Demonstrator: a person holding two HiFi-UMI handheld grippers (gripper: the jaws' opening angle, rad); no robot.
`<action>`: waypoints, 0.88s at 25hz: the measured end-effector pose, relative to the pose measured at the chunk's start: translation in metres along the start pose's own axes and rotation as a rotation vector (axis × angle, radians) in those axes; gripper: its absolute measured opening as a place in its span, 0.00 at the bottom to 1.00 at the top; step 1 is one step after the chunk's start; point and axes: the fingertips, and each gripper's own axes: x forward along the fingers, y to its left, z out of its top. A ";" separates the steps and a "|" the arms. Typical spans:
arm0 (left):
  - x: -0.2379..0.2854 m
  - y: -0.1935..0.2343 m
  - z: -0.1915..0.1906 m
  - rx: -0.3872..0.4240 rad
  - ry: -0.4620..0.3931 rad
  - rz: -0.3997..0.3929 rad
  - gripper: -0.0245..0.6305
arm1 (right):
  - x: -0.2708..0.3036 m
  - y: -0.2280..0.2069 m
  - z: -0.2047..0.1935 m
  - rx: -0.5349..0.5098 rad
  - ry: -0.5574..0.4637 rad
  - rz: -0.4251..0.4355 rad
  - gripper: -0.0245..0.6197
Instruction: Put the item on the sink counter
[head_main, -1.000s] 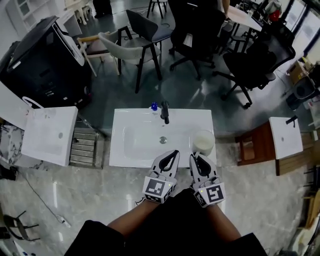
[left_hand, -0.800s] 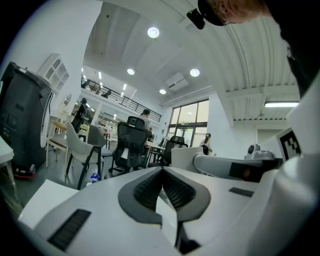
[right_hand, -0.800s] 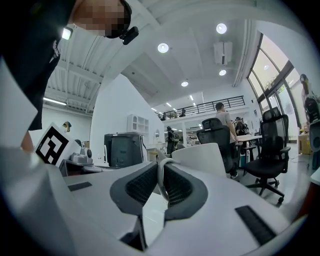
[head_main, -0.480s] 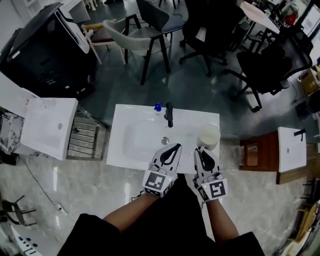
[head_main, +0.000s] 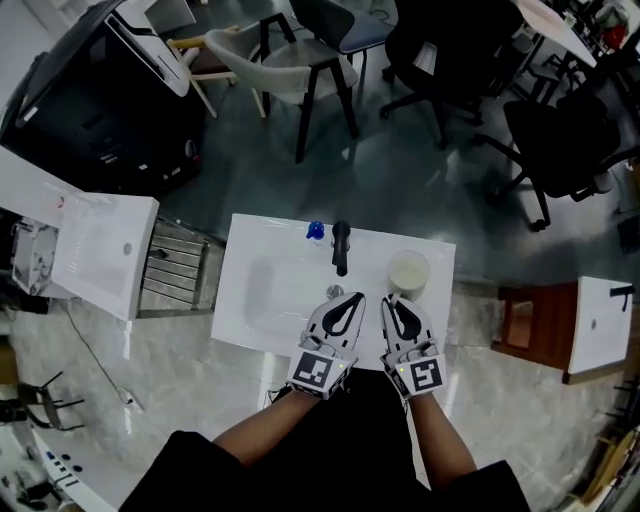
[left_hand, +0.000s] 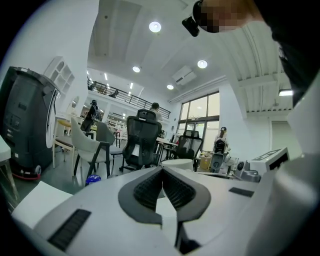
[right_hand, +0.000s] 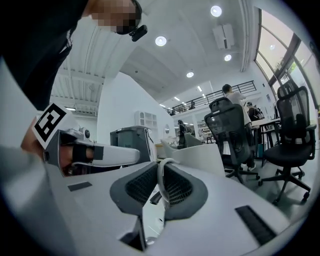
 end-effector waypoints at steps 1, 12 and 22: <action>0.005 0.004 -0.003 0.000 0.000 0.009 0.06 | 0.006 -0.005 -0.004 0.006 -0.009 0.008 0.12; 0.042 0.035 -0.054 -0.061 0.043 0.072 0.06 | 0.062 -0.037 -0.065 0.031 0.022 0.092 0.12; 0.058 0.048 -0.075 -0.089 0.089 0.075 0.06 | 0.086 -0.043 -0.108 0.071 0.053 0.153 0.12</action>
